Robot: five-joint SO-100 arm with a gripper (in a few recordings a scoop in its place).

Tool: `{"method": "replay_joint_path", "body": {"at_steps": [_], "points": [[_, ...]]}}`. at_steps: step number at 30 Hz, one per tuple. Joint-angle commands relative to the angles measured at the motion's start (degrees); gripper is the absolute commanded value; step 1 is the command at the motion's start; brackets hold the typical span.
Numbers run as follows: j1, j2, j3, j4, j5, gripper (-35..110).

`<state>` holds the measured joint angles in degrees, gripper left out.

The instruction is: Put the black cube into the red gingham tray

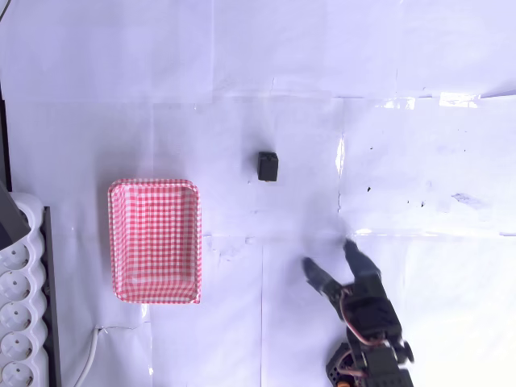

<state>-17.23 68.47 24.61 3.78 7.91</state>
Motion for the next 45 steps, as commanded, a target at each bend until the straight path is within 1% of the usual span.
{"method": "replay_joint_path", "body": {"at_steps": [1,5,9,17,20,23,28,32,38,45], "points": [[-2.4,6.9,-1.3,-22.1,-0.2,47],[-3.3,12.2,-1.2,-30.3,-0.7,47],[-3.3,22.3,-1.3,-45.0,0.0,50],[-4.7,38.7,6.2,-58.6,1.6,53],[-4.8,42.1,9.1,-59.6,0.6,53],[-5.2,46.8,12.8,-63.4,-1.5,53],[-5.9,51.9,19.1,-64.7,-1.7,53],[-5.9,55.1,24.1,-64.7,-1.4,53],[-5.7,58.4,29.1,-64.7,-1.8,59],[-5.7,62.9,36.4,-64.7,-3.2,60]]}}
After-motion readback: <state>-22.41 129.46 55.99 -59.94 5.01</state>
